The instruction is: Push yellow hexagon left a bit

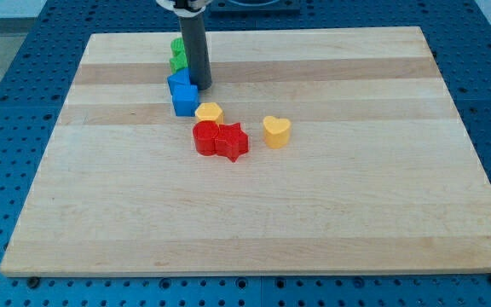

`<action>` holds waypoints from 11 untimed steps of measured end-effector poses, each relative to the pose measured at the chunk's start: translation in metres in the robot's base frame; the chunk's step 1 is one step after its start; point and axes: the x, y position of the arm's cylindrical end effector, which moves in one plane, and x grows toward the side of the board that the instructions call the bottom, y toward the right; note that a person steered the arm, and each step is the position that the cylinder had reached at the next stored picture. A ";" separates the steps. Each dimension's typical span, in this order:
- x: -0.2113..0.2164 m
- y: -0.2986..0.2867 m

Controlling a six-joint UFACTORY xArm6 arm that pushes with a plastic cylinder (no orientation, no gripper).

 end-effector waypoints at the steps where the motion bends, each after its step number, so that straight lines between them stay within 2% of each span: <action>1: 0.002 -0.003; 2: 0.011 -0.001; 5: 0.022 0.081; 7: 0.048 0.050; 11: 0.058 0.035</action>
